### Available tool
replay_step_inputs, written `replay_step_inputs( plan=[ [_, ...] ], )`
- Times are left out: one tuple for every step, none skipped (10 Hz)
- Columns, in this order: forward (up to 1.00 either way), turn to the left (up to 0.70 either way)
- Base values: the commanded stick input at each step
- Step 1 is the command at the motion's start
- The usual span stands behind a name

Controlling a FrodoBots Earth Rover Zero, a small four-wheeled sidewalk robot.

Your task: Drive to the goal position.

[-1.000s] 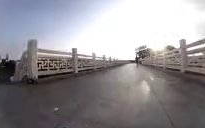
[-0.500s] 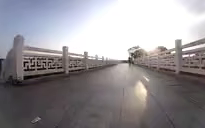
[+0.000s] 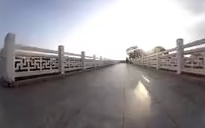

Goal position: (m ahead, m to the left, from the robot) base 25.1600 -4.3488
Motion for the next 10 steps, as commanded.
replay_step_inputs(
  plan=[
    [0.45, 0.0],
    [0.45, 0.0],
    [0.45, 0.0],
    [0.45, 0.0],
    [0.45, 0.0],
    [0.45, 0.0],
    [0.45, 0.0],
    [0.45, 0.0],
    [0.45, 0.0],
    [0.45, 0.0]
  ],
)
